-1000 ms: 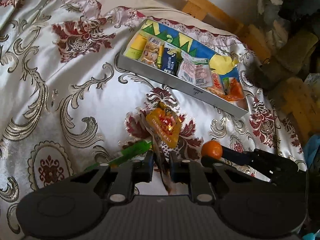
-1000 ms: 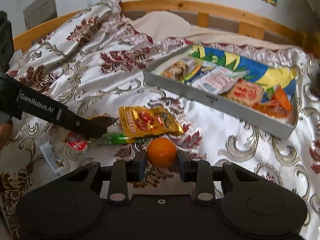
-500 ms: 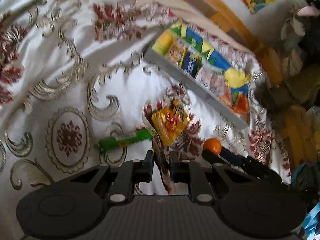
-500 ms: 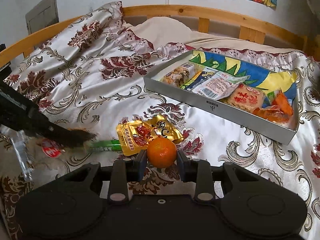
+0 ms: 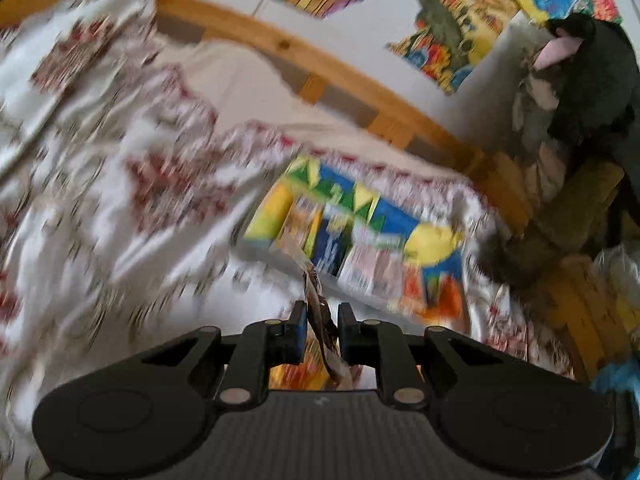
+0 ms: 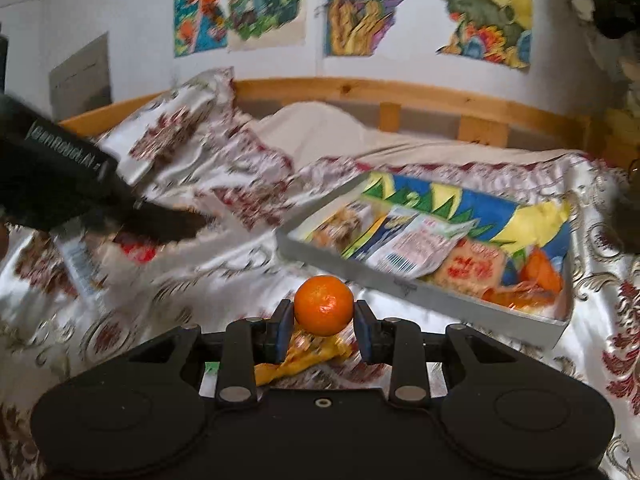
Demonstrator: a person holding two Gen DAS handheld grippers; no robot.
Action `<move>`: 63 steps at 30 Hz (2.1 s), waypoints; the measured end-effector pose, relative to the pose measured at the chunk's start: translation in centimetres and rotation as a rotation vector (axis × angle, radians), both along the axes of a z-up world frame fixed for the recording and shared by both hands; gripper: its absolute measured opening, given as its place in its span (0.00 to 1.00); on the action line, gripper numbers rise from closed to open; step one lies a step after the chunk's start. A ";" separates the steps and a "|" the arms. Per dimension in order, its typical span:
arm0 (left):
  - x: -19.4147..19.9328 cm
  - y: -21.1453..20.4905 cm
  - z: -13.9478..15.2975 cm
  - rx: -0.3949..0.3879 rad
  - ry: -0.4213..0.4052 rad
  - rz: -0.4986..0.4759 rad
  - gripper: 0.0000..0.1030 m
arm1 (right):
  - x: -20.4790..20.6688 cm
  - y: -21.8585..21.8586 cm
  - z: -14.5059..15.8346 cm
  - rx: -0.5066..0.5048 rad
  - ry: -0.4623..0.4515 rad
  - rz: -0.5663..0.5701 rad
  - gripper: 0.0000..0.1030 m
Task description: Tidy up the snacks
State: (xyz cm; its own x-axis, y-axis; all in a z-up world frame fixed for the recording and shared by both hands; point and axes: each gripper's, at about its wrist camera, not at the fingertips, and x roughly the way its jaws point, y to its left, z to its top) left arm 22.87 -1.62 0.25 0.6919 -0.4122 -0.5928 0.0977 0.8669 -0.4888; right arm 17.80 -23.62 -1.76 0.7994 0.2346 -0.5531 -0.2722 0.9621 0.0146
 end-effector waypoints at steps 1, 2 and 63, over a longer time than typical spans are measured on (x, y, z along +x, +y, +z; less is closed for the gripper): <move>0.8 -0.5 0.4 -0.006 -0.029 0.004 0.16 | 0.4 -0.4 0.0 0.003 -0.021 -0.017 0.33; 1.4 -0.9 0.5 -0.015 -0.056 0.005 0.16 | 0.8 -0.7 0.0 0.004 -0.042 -0.036 0.33; 7.5 -6.0 -2.2 0.252 -0.430 0.026 0.99 | 5.4 -4.4 0.5 0.012 -0.285 -0.349 0.99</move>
